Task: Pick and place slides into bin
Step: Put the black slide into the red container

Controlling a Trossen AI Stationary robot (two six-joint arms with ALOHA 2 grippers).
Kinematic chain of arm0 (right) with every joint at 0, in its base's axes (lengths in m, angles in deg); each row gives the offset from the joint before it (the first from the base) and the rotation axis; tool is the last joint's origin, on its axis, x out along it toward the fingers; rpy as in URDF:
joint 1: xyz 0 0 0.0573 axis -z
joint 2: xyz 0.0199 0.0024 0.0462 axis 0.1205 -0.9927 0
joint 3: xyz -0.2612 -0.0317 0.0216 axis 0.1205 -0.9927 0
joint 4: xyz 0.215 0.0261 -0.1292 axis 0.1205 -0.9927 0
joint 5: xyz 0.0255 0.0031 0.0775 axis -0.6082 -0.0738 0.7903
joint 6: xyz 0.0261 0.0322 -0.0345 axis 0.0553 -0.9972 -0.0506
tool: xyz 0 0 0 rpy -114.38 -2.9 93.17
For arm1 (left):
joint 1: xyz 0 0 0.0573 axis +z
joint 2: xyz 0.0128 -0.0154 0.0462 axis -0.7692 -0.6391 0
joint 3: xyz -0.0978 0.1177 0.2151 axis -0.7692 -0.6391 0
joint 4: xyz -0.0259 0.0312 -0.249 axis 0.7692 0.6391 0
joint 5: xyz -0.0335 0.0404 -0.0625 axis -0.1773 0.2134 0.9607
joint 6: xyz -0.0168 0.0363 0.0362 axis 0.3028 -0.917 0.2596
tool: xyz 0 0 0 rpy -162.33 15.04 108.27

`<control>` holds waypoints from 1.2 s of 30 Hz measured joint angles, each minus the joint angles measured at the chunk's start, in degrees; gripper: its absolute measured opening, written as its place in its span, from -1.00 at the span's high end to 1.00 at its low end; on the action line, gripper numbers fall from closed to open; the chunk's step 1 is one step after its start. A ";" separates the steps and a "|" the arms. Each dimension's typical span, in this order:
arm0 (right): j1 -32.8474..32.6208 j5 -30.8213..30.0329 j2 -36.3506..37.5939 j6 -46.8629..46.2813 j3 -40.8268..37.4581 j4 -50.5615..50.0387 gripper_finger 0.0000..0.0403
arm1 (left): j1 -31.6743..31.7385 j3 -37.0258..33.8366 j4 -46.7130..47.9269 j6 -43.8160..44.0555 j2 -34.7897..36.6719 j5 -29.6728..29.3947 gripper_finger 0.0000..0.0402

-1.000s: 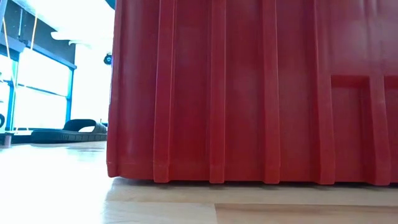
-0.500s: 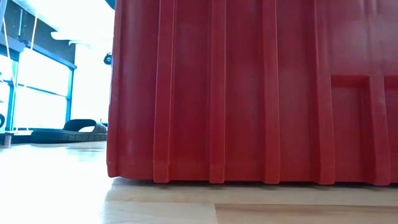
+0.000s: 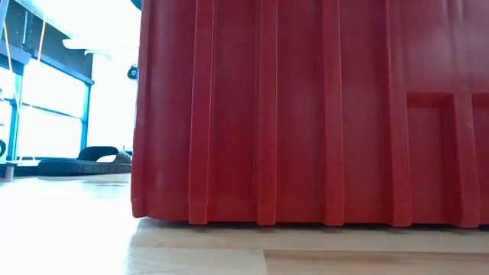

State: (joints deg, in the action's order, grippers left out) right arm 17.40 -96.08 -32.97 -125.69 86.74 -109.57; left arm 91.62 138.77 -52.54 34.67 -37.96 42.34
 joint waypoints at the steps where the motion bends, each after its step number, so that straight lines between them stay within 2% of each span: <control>1: 0.00 -0.80 0.59 0.01 0.00 0.03 0.00 | 0.33 0.51 -0.01 -0.03 0.00 0.04 1.00; 7: 0.00 -2.19 0.36 0.82 0.00 0.47 0.00 | 0.74 2.09 -0.03 -0.17 0.07 -0.32 1.00; 12: 0.00 -0.17 -2.03 2.74 0.04 6.50 0.00 | 0.65 2.24 -0.03 0.00 0.07 -0.38 1.00; 23: -0.02 -0.93 -6.35 3.11 0.04 7.29 0.02 | 0.65 2.24 0.03 0.01 0.07 -0.66 1.00; 27: 0.00 -4.83 -6.48 4.48 0.04 8.27 0.22 | 0.65 2.24 0.14 -0.01 0.07 -0.01 1.00; 33: 0.02 -5.72 -6.68 5.48 0.04 8.67 0.79 | 0.65 2.24 0.10 -0.28 0.07 0.84 0.98; 36: 0.02 -5.96 -6.66 6.76 0.02 8.65 0.83 | 0.67 2.24 0.04 -0.42 0.07 0.90 0.95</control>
State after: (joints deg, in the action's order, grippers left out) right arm 17.42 -102.04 -39.63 -118.93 86.77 -100.92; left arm 92.30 141.01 -52.49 34.25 -37.90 43.24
